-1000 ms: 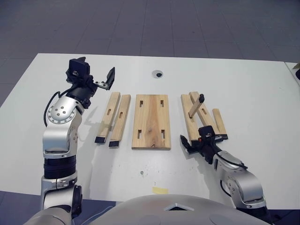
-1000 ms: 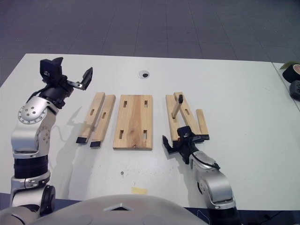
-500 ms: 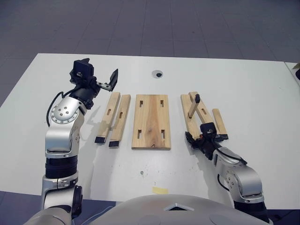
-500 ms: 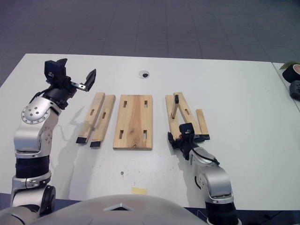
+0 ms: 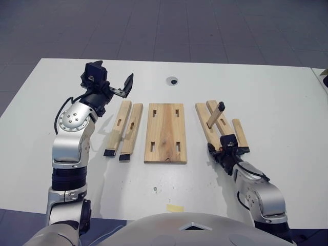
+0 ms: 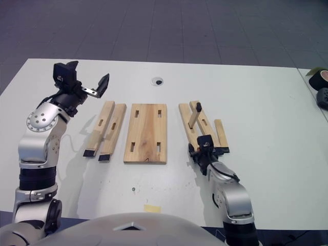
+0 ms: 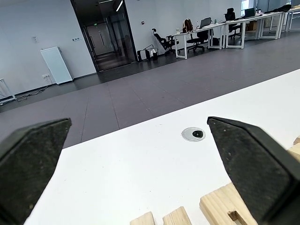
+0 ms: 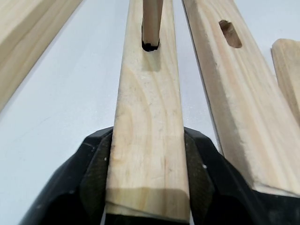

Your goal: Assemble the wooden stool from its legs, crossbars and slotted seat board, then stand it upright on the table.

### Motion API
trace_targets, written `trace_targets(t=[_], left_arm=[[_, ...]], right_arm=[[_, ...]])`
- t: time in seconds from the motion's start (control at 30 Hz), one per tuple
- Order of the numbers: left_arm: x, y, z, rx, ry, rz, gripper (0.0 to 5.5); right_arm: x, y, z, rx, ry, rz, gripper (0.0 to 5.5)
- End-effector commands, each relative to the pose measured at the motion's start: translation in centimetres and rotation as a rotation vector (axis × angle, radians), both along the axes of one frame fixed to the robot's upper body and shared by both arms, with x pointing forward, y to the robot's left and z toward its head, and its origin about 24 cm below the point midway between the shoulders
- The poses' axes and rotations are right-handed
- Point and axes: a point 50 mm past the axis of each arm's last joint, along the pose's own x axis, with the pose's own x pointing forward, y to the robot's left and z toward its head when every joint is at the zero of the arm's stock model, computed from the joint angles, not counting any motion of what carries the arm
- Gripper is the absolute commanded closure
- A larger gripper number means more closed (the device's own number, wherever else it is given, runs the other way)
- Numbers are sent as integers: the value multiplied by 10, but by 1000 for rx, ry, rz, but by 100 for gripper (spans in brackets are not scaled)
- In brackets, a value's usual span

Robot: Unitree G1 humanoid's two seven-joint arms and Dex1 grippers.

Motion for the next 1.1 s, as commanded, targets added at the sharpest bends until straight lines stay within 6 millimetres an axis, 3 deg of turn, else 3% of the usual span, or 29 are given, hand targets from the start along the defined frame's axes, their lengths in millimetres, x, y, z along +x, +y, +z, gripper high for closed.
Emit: trace_targets(t=[0.03, 0.13, 0.23, 0.43, 0.67, 0.87, 1.1], left_arm=[[-1, -5, 11, -158, -10, 12, 10], [-3, -15, 17, -320, 40, -68, 10], [-5, -29, 30, -486, 131, -283, 10], [-24, -51, 51, -845, 336, -734, 10], [-16, -67, 50, -1052, 489, -695, 10], [-13, -73, 60, -1077, 503, -662, 10], [-11, -65, 75, -1065, 461, -696, 127]], right_arm=[[16, -9, 21, -42, -201, -19, 345], [26, -3, 48, -73, -464, 81, 345], [28, 9, 67, -93, -667, 217, 345], [25, 26, 77, -109, -845, 380, 345], [24, 46, 79, -44, -889, 475, 345], [20, 57, 77, 5, -887, 530, 345], [14, 59, 71, 9, -867, 509, 345]])
